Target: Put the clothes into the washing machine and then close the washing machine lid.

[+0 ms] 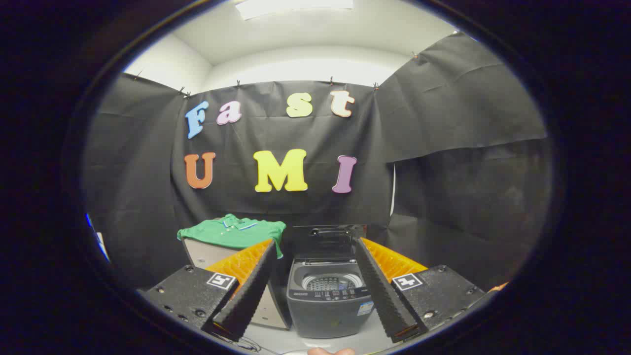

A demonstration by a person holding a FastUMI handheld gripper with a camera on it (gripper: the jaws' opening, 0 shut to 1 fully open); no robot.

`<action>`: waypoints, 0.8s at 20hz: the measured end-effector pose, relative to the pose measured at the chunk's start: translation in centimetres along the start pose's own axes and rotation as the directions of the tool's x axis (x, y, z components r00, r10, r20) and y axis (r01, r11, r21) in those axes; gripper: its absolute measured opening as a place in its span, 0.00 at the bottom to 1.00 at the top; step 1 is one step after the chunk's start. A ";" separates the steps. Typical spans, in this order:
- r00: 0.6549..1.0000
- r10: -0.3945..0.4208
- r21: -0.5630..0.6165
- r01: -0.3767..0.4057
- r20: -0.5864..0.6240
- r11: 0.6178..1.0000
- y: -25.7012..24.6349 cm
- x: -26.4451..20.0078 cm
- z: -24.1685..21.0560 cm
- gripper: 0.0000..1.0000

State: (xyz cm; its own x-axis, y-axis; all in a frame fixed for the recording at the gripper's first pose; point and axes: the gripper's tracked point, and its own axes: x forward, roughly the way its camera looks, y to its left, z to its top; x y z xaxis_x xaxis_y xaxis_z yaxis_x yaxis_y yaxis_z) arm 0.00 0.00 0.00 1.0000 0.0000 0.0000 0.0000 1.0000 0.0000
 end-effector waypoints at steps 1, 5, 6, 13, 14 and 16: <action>1.000 0.008 -0.006 -0.008 0.009 1.000 0.1 0.3 0.4 1.00; 1.000 0.019 -0.005 -0.019 0.004 1.000 0.3 0.9 -0.1 1.00; 1.000 0.025 -0.003 -0.025 -0.002 1.000 0.7 1.1 -0.3 1.00; 0.996 0.081 0.000 -0.081 -0.038 0.997 5.4 2.9 -0.7 1.00; 0.995 0.089 0.004 -0.089 -0.040 0.996 6.3 3.2 -0.5 1.00; 0.995 0.094 0.004 -0.094 -0.046 0.996 7.8 4.0 -0.3 1.00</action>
State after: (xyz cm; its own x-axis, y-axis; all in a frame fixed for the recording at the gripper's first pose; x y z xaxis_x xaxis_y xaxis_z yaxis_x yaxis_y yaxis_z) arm 4.00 7.81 -0.30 0.9945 0.0939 -0.0456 -0.0939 0.9956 0.0037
